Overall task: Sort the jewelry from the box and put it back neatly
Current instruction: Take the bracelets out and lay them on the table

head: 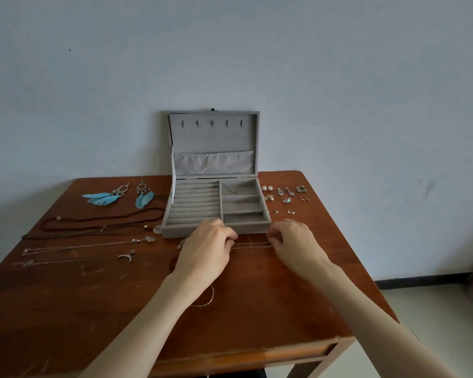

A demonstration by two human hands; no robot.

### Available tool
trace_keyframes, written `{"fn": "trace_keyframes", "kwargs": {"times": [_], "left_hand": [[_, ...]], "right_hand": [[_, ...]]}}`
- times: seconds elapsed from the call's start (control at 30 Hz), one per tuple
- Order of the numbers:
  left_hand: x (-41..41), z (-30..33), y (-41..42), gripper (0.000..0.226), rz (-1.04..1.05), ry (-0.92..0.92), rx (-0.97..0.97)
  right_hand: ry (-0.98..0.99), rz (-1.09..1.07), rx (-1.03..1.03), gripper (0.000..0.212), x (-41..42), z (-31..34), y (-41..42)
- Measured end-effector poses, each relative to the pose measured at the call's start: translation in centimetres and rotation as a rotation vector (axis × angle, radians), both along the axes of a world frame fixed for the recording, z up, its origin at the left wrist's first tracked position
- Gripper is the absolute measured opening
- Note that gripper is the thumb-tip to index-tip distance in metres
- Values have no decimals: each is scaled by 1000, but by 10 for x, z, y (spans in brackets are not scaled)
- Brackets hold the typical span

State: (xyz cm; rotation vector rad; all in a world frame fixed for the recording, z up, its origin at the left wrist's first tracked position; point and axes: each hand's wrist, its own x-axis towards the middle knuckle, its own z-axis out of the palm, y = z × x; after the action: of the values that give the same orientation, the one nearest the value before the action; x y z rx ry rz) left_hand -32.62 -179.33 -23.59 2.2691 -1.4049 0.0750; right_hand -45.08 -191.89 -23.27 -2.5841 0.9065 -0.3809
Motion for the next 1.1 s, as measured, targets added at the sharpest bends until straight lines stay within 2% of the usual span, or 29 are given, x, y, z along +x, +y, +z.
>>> {"fn": "trace_keyframes", "kwargs": {"times": [0.27, 0.53, 0.77, 1.1], "left_hand": [[-5, -5, 10, 29, -48, -64, 88], [-3, 12, 21, 32, -60, 72, 107], [23, 34, 59, 26, -41, 161, 49], [143, 23, 96, 24, 181, 186, 2]], "right_hand": [[100, 159, -158, 32, -20, -2, 3], [-109, 239, -90, 28, -10, 14, 6], [-153, 408, -27, 27, 41, 35, 33], [-121, 478, -59, 27, 158, 37, 61]]}}
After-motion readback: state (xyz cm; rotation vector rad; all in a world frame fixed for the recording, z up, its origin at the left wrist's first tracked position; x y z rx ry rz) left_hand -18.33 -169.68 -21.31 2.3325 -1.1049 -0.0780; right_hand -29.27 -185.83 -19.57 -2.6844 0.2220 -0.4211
